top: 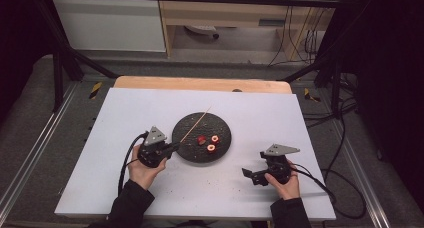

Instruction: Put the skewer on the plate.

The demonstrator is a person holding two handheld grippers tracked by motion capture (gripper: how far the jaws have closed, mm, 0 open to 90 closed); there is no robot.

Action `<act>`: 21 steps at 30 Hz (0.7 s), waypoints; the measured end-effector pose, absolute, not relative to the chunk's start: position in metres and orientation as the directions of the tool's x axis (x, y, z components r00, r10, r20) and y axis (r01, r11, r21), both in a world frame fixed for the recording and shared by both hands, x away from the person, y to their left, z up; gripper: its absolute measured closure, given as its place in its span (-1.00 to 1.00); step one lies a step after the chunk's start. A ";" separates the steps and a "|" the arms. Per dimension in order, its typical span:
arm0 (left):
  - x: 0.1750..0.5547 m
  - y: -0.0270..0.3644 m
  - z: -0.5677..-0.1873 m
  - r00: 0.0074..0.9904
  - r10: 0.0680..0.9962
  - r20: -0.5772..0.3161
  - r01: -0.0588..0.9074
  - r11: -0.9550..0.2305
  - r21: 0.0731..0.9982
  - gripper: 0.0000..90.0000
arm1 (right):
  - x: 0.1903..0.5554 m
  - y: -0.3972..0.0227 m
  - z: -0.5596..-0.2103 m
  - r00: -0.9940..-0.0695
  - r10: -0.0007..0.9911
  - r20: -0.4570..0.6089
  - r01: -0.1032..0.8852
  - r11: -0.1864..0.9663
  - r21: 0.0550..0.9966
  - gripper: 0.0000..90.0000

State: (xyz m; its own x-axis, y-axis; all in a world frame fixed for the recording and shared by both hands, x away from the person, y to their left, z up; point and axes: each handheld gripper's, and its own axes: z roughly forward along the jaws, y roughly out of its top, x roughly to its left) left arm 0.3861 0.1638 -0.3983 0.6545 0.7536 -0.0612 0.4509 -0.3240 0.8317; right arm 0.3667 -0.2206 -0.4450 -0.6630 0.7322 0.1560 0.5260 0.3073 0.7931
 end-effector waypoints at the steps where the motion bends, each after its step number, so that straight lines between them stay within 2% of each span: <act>1: 0.389 0.162 -0.398 0.650 0.757 -0.063 0.454 -0.321 0.831 0.96 | 0.367 -0.222 -0.445 -0.664 0.731 0.158 0.525 0.305 0.794 -0.97; 15: 0.421 0.148 -0.412 0.598 0.798 -0.068 0.523 -0.325 0.788 0.96 | 0.365 -0.225 -0.446 -0.660 0.731 0.170 0.529 0.293 0.796 -0.97; 21: 0.430 0.141 -0.423 0.579 0.814 -0.043 0.544 -0.346 0.765 0.96 | 0.364 -0.226 -0.447 -0.661 0.728 0.179 0.531 0.285 0.798 -0.97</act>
State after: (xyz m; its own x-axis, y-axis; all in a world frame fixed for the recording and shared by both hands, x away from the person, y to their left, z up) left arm 0.4299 0.1409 -0.4225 0.5789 0.8142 -0.0434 0.5435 -0.3457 0.7649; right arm 0.3639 -0.2260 -0.4465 -0.6613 0.7284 0.1794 0.5306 0.2851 0.7983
